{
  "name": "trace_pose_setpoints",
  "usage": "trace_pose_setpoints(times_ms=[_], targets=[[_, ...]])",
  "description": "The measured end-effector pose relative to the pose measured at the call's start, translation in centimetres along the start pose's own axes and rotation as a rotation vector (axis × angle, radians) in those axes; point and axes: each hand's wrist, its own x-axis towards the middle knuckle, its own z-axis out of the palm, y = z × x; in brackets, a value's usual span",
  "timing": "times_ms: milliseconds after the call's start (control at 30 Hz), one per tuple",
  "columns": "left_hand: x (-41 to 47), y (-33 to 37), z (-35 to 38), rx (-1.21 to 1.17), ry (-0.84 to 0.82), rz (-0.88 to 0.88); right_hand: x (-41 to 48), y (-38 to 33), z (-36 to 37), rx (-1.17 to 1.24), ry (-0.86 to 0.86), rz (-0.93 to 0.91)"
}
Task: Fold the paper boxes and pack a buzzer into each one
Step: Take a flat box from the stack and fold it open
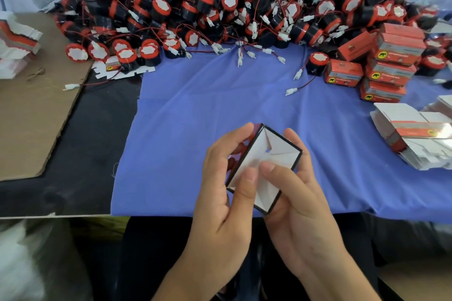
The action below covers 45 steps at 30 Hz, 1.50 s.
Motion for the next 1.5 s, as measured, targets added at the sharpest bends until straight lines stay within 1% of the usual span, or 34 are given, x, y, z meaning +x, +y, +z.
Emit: trace_pose_setpoints(times_ms=[67, 133, 233, 333, 400, 500, 600, 700, 767, 900, 967, 1133, 1233, 1333, 1433, 1500], targets=[[0.0, -0.1, -0.2, 0.057, -0.014, -0.003, 0.1, 0.0, -0.3, -0.042, -0.038, 0.009], [-0.1, -0.2, -0.3, 0.126, -0.005, 0.051, 0.1, 0.1, -0.4, -0.133, -0.067, 0.030], [-0.6, -0.6, 0.0, 0.167, -0.043, 0.064, 0.2, 0.4, -0.9, -0.220, -0.037, 0.035], [-1.0, -0.9, 0.4, 0.231, -0.024, 0.108, 0.1, 0.8, -0.9, -0.266, -0.024, 0.019], [-0.9, -1.2, 0.6, 0.248, 0.012, 0.129, 0.0, 0.9, -0.9, -0.240, 0.023, -0.008], [-1.0, -1.3, 1.0, 0.207, 0.046, 0.143, 0.1, 0.8, -1.1, -0.075, 0.026, 0.003], [-1.1, -1.2, 0.9, 0.182, 0.016, 0.125, 0.3, 0.5, -1.6, 0.022, -0.038, 0.065], [-1.1, -1.1, 0.6, 0.186, -0.017, 0.094, 0.2, 0.4, -2.2, 0.000, -0.104, 0.114], [-1.2, -1.2, 0.4, 0.126, -0.027, 0.039, 0.0, 0.3, -2.5, -0.012, -0.124, 0.107], [-1.6, -1.8, -0.5, 0.021, -0.077, -0.117, 0.1, -0.1, -2.6, -0.124, -0.100, 0.049], [-2.0, -2.0, -0.7, -0.012, -0.099, -0.137, 0.1, -0.1, -2.5, -0.203, -0.063, 0.029], [-2.4, -2.5, -0.1, -0.064, -0.044, -0.069, -0.7, 0.4, -1.4, -0.410, -0.005, -0.018], [-2.5, -2.7, 0.0, -0.074, -0.010, -0.043, -0.9, 0.3, -1.5, -0.516, -0.029, -0.026], [-2.4, -2.6, 0.1, -0.032, 0.066, 0.034, -0.9, 0.3, -1.6, -0.529, -0.042, 0.001], [-2.1, -2.2, 0.4, 0.065, 0.129, 0.137, -0.9, 0.8, -1.5, -0.538, 0.005, -0.001], [-2.0, -2.1, 0.7, 0.133, 0.143, 0.192, -0.9, 1.1, -1.4, -0.552, 0.038, -0.025]])
